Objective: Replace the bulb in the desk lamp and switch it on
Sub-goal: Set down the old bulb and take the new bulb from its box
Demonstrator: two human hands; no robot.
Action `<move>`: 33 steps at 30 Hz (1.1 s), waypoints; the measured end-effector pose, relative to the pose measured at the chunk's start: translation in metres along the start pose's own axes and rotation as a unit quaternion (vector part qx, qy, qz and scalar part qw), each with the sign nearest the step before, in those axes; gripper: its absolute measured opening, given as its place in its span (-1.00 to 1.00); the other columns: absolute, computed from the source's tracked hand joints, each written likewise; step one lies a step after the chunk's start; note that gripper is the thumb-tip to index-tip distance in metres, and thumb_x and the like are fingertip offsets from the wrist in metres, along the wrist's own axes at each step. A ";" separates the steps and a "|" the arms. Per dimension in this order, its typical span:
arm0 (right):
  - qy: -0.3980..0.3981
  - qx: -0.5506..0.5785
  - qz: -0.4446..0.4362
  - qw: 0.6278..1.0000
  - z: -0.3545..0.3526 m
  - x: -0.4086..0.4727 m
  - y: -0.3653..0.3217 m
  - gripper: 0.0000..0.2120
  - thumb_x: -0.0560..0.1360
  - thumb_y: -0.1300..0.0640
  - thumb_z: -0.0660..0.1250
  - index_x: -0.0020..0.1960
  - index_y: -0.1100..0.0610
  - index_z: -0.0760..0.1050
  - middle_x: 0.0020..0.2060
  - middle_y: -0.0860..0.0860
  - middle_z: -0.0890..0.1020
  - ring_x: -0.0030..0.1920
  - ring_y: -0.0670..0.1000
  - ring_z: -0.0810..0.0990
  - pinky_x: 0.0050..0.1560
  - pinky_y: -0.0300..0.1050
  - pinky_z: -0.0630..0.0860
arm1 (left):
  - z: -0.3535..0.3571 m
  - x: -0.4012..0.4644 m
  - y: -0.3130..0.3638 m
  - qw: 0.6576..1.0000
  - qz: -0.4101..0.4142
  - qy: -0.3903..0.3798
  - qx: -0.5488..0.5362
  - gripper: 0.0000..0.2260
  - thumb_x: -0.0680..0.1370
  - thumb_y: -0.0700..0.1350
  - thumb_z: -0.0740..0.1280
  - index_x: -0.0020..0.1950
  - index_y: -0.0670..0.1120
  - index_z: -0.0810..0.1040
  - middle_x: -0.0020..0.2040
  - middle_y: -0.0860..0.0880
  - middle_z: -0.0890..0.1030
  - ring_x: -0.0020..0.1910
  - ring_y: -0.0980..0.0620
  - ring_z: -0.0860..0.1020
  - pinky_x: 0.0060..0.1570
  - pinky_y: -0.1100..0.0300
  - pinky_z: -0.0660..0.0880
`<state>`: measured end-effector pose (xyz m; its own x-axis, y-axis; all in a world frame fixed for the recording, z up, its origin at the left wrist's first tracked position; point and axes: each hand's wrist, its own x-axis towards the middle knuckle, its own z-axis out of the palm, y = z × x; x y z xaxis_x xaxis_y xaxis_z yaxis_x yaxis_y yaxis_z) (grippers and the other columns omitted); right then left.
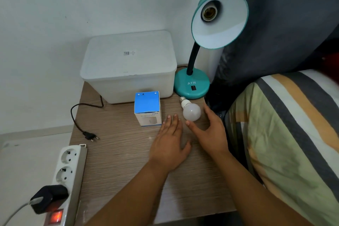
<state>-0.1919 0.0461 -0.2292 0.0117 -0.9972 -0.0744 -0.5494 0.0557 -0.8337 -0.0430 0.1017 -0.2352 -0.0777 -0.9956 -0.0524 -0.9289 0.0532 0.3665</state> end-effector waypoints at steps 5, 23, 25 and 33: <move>-0.001 -0.024 -0.010 1.000 -0.012 -0.027 -0.004 -0.15 0.39 -0.31 0.44 0.56 -0.03 0.25 0.49 -0.03 0.38 0.50 -0.01 0.31 0.48 0.13 0.33 | -0.015 -0.018 0.004 0.999 -0.001 -0.015 -0.047 -0.32 0.63 0.13 0.19 0.63 -0.14 0.03 0.64 -0.11 0.01 0.62 -0.03 -0.13 0.50 0.22 -0.24; -0.092 -0.053 -0.204 0.973 0.020 -0.044 -0.076 -0.59 0.53 -0.05 0.41 0.37 -0.18 0.50 0.50 -0.11 0.35 0.48 -0.14 0.22 0.47 -0.06 0.21 | -0.066 -0.060 -0.048 0.939 -0.201 0.155 -0.231 -0.17 0.53 0.12 0.43 0.64 -0.08 0.05 0.63 0.00 0.10 0.60 0.07 0.01 0.53 0.17 0.04; -0.086 -0.049 -0.216 0.971 0.024 -0.035 -0.079 -0.58 0.52 -0.03 0.43 0.37 -0.14 0.52 0.49 -0.07 0.39 0.50 -0.08 0.28 0.48 -0.04 0.25 | -0.072 -0.045 -0.053 0.926 -0.205 0.165 -0.269 -0.11 0.44 0.23 0.48 0.62 -0.05 0.13 0.61 0.00 0.21 0.59 0.04 0.14 0.52 0.00 0.22; -0.101 -0.005 -0.178 0.979 0.037 -0.002 -0.090 -0.65 0.54 0.03 0.42 0.32 -0.05 0.54 0.26 -0.19 0.57 0.28 -0.18 0.51 0.32 -0.08 0.47 | -0.070 -0.013 -0.063 0.889 -0.182 0.187 -0.376 -0.19 0.46 0.16 0.47 0.61 0.05 0.16 0.34 0.12 0.55 0.29 0.16 0.52 0.26 0.00 0.52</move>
<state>-0.1114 0.0448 -0.1749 0.3678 -0.9232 0.1117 -0.4887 -0.2941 -0.8214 0.0417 0.1057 -0.1926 0.4349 -0.8998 -0.0348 -0.3525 -0.2056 0.9130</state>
